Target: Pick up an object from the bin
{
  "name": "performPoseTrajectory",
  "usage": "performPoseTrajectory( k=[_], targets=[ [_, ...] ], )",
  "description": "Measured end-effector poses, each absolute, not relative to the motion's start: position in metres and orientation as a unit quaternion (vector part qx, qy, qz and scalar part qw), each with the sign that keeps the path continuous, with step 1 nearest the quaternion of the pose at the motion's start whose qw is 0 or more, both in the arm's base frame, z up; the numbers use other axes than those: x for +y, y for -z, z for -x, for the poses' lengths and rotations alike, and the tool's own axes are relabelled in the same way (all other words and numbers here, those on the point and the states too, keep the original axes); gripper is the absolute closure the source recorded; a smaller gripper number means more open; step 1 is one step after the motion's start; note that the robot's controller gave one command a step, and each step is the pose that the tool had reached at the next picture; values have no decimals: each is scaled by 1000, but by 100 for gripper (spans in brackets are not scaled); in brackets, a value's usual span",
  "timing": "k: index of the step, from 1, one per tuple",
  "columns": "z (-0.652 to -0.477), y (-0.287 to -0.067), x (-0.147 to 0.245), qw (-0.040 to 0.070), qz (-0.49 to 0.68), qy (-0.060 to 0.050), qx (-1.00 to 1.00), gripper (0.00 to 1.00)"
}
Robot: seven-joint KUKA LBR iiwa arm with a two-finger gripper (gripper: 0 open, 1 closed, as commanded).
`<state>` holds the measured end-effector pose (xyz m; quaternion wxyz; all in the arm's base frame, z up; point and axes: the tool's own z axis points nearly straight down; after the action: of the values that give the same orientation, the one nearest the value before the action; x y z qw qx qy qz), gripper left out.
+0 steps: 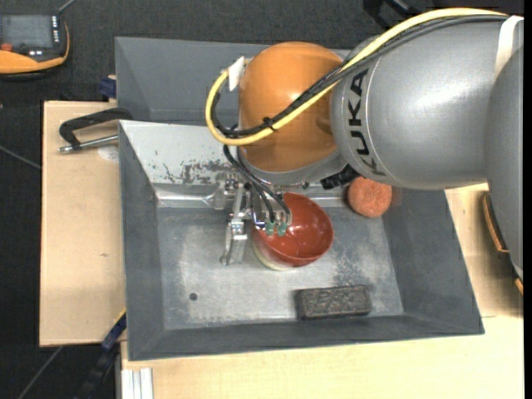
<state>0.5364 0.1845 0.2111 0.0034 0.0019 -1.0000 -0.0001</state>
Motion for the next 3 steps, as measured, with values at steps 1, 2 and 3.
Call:
performPoseTrajectory(
  k=[1, 2, 3],
  targets=[
    [-519, -191, 106, 5, -18, -1, -1000, 0],
    [-552, -165, 38, 4, 6, -2, -1000, 0],
    [-589, -76, 17, 17, -12, 3, -1000, 0]
  ],
)
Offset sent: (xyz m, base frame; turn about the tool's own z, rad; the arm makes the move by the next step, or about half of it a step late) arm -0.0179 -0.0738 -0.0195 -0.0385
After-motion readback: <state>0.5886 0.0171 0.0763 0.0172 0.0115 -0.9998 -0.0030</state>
